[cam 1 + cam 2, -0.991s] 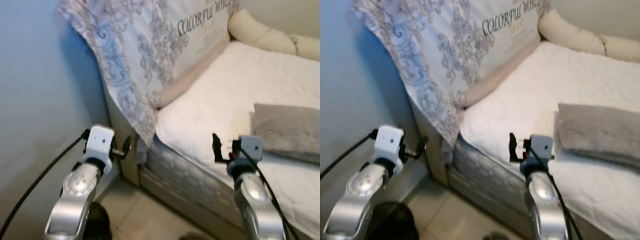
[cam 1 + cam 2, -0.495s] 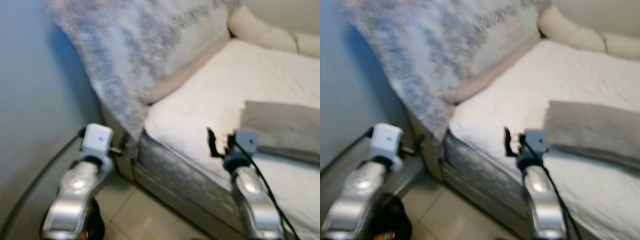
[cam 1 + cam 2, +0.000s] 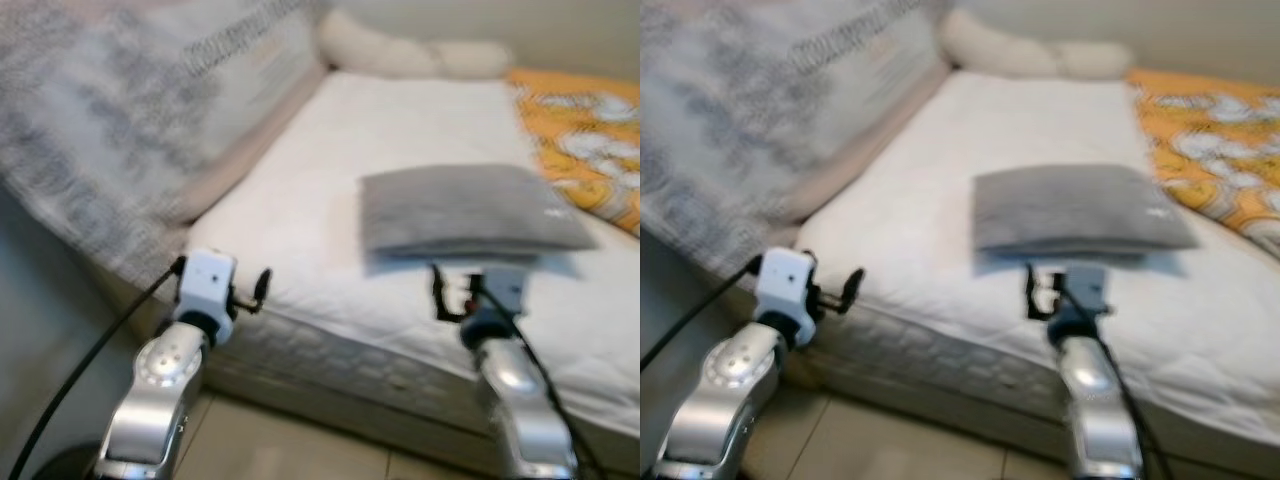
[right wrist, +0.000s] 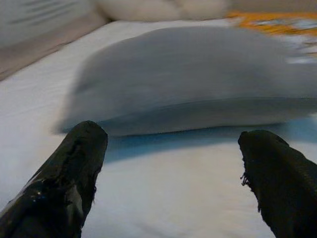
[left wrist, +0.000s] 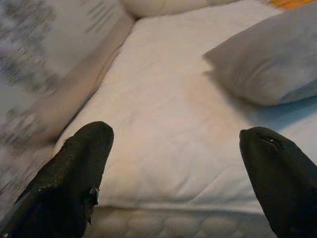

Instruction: Clean up the room

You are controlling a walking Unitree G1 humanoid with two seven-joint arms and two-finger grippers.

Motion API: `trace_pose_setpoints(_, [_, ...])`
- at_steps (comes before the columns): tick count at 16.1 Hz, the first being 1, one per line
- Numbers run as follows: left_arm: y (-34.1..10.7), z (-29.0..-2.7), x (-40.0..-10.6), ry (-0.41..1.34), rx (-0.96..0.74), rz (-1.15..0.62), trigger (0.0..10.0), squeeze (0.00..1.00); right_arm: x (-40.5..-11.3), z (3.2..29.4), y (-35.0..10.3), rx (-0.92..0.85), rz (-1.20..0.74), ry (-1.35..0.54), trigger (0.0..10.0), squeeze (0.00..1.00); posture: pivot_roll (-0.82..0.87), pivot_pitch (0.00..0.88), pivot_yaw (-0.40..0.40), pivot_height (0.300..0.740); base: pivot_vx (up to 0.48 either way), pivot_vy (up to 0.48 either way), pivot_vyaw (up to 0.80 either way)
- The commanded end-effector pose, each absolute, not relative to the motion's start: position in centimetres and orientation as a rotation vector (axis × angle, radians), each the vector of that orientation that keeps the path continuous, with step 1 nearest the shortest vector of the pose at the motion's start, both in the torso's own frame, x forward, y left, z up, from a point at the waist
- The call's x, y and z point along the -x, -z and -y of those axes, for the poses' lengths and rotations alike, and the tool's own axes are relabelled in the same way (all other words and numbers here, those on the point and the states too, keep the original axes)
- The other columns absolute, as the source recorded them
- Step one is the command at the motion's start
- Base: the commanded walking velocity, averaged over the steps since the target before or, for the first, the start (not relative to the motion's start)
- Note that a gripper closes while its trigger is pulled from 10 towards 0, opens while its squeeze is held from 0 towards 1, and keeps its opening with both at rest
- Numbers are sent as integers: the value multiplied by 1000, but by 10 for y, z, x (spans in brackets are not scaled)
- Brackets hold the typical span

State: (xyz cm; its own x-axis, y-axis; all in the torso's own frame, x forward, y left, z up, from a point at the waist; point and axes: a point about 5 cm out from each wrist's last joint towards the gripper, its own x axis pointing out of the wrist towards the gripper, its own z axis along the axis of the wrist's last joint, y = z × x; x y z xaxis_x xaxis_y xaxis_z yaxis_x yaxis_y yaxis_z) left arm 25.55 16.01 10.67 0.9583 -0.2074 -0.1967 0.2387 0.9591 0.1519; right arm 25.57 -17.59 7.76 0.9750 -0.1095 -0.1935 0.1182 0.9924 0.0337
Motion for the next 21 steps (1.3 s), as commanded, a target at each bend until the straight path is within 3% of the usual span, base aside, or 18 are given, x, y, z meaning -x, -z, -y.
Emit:
trace_pose_setpoints(1, [-111,-168,-257,197,-188,-167,10000,0,-261,167,-84,-55,-169,90,10000,0,-38,0,19,740,274,0,-594])
trace_pose_setpoints(10, [-114,-173,-262,190,-188,-170,10000,0,-275,167,-92,-22,-163,47,10000,0,-37,0,25,740,325,0,0])
trace_pose_setpoints(17, [-115,-174,-264,189,-192,-170,10000,0,-276,166,-90,-26,-180,43,10000,0,-36,0,23,740,329,0,-738])
trace_pose_setpoints(21, [-114,-175,-265,191,-192,-173,10000,0,-276,163,-89,-25,-182,26,10000,0,-36,0,25,740,322,0,0])
